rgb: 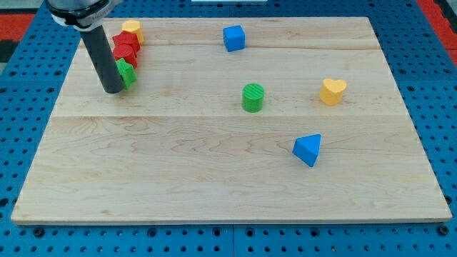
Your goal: Push green circle towards center left
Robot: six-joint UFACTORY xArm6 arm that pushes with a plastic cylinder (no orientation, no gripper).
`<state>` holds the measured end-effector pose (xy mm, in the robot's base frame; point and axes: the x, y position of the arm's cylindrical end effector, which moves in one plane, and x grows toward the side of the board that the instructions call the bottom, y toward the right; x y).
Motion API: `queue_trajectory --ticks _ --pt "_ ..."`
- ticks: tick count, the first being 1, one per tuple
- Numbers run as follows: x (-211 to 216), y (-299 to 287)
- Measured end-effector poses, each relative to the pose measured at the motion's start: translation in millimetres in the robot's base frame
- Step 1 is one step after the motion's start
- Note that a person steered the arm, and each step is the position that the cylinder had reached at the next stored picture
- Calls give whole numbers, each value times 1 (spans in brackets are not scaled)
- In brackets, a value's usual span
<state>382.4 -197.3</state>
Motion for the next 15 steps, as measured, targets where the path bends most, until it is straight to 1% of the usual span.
queue_trajectory --ticks 1,2,3,4,5,7,8,9,10,11,12,13,14,15 --pt "30 4" --pt "68 62" --pt "78 131" --pt "89 184" --pt "92 191" --pt "92 173" --pt "103 145" --pt "103 192" --pt "103 263" --pt "91 301" --pt "44 280" --pt "13 254" --pt "11 244" --pt "9 220"
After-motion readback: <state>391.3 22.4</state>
